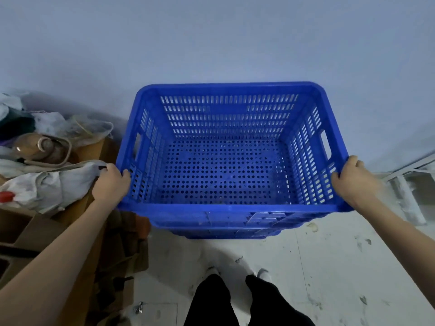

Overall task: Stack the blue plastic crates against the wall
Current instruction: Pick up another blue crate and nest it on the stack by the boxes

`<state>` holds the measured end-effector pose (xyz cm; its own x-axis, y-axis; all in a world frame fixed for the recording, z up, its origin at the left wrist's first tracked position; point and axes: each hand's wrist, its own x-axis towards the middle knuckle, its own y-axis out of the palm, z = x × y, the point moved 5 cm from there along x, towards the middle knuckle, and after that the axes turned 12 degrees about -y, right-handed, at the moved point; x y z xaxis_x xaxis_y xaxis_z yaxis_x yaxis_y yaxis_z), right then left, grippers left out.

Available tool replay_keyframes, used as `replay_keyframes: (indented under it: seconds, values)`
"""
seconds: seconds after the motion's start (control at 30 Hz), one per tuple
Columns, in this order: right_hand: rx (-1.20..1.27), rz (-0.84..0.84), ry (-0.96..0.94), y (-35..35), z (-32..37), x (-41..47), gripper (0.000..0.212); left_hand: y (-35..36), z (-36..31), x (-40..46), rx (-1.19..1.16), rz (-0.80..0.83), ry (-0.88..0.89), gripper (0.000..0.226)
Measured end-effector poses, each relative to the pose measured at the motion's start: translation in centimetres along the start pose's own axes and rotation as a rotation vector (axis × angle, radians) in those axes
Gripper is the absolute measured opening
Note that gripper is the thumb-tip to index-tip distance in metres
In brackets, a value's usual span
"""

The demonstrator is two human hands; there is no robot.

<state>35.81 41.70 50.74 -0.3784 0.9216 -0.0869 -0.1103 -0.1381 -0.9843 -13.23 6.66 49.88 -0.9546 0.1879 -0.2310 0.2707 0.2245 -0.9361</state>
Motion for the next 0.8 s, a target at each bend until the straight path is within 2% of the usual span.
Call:
replay_keyframes:
  seconds: [0.13,0.23,0.4,0.57,0.8]
  values:
    - [-0.001,-0.034,-0.109,-0.7,3.5,7.1,0.065,-1.4,-7.2,4.8,0.071,-0.023,0.145,0.056]
    - [-0.007,-0.007,-0.107,-0.5,6.2,13.2,0.084,-0.4,-13.5,9.5,0.138,0.003,0.260,0.068]
    - [-0.025,-0.001,-0.156,-1.3,7.8,20.9,0.084,0.5,-18.8,14.6,0.179,-0.025,0.299,0.071]
    - [-0.086,-0.066,-0.268,-1.0,7.2,22.3,0.082,1.3,-18.4,14.9,0.251,-0.240,0.396,0.069]
    - [-0.127,-0.095,-0.258,-0.7,6.9,22.5,0.090,1.2,-18.8,14.8,0.282,-0.220,0.347,0.072]
